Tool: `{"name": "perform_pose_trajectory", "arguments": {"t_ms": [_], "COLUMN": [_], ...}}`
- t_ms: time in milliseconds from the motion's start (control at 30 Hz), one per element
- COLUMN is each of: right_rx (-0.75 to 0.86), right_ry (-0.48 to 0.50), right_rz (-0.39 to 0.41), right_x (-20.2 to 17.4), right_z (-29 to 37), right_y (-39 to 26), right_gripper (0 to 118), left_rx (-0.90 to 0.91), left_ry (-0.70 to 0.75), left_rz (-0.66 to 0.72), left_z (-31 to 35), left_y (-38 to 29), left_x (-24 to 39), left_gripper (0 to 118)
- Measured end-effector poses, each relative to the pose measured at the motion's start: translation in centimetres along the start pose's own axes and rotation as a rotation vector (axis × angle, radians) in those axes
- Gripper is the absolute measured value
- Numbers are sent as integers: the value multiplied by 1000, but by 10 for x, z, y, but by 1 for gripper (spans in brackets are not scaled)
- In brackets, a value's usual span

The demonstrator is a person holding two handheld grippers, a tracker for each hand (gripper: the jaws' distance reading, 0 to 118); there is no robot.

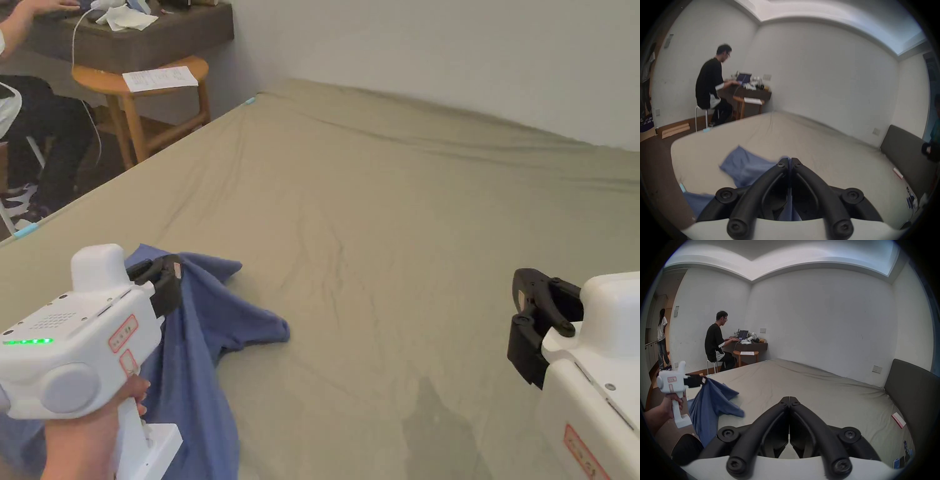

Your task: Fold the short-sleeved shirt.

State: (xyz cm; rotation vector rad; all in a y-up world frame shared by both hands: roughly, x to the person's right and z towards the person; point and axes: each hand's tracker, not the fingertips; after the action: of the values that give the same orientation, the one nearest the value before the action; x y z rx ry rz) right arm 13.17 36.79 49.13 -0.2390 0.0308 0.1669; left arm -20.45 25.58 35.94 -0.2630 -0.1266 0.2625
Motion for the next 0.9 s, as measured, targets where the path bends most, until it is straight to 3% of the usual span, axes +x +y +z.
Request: {"name": "perform_pose_trajectory", "arguments": {"t_ms": [267, 500, 700, 900], "right_rx": [58, 110, 131, 121], "right_ry": [-24, -81, -201, -320], "right_rz": [-18, -27, -30, -38], "right_x": [10, 30, 69, 119], "right_z": [26, 49, 70, 96], "right_y": [11, 17, 18, 7], "right_gripper": [1, 1, 1, 1], "left_rx": [233, 373, 422, 364], "left_ry": [-75, -246, -425, -565], "left_rz": [-140, -282, -411, -461], "left_z": [64, 97, 94, 69], "left_y": [104, 177, 197, 168], "left_x": [62, 139, 217, 292], "left_gripper": [0, 0, 0, 0]}}
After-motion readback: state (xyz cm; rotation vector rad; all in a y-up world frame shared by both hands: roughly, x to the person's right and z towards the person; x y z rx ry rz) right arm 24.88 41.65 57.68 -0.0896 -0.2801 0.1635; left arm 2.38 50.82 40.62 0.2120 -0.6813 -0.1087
